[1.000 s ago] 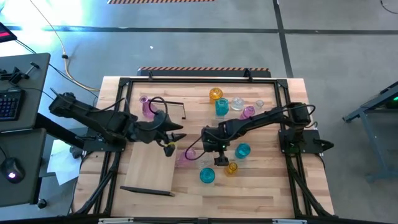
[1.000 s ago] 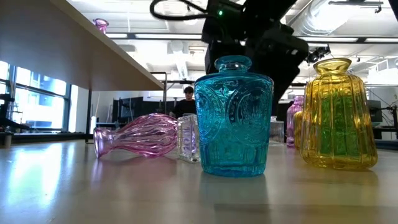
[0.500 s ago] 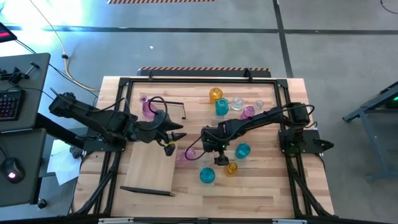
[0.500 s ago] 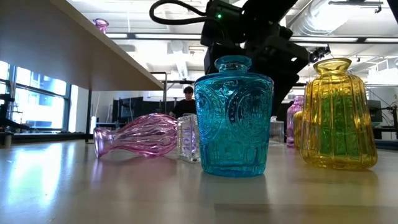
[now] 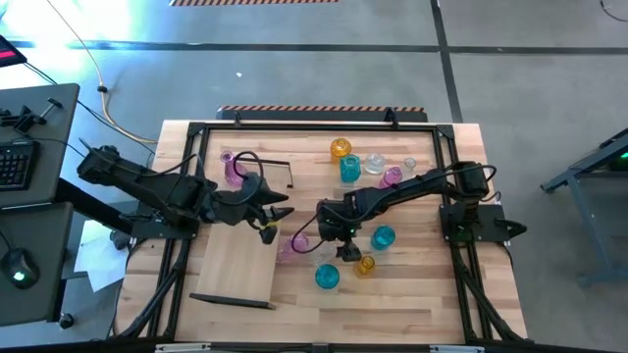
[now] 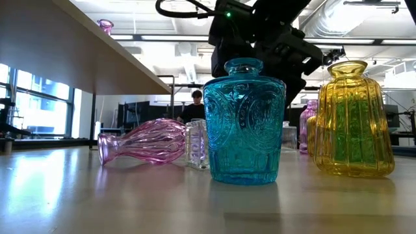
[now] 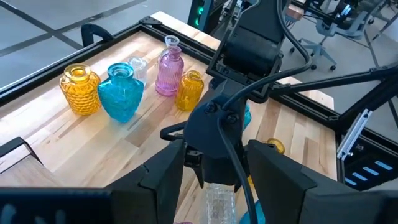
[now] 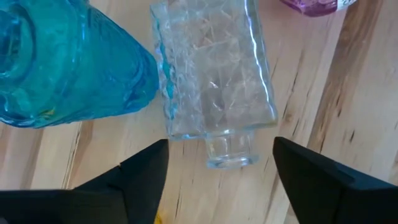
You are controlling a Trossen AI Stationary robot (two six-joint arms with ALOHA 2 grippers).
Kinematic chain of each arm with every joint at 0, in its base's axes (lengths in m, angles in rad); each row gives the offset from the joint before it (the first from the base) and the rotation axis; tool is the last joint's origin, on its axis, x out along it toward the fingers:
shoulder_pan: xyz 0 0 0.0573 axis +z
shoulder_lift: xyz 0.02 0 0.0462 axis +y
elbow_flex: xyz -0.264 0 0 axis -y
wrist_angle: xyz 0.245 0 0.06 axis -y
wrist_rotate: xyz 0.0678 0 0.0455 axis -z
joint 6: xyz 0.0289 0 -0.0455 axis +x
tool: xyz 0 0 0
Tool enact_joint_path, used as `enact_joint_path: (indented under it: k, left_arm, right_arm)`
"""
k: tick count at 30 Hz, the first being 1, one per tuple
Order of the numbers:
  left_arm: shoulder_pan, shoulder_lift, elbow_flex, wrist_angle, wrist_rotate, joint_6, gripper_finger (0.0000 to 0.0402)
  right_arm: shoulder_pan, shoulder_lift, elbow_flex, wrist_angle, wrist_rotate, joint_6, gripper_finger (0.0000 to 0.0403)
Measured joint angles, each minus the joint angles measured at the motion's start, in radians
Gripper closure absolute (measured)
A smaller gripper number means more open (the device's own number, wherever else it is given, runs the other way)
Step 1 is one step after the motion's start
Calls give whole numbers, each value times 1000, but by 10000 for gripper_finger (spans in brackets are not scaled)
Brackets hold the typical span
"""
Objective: Sort vases onto shelf
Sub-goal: Put the bottom left transparent flower vase on the shelf
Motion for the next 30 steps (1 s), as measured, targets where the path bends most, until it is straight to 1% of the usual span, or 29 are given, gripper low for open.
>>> enact_joint_path:
  k: [8,13,18,21,25,30]
  left_arm:
    - [0,0,0,0,-4,-3,232]
    - [0,0,0,1,-4,-3,232]
    - [0,0,0,1,-4,-3,232]
    - [0,0,0,1,-4,-3,232]
    - [0,0,0,1,-4,-3,232]
    - [0,0,0,0,-3,-1,232]
  right_arm:
    - [0,0,0,-2,0,0,183]
    - [3,11,0,-11,5,-14,227]
    - [28,56,0,-19,6,-22,275]
    - [43,69,3,-18,7,-30,296]
    - [50,66,2,-5,11,-12,302]
    - [40,56,2,-34,-6,-3,274]
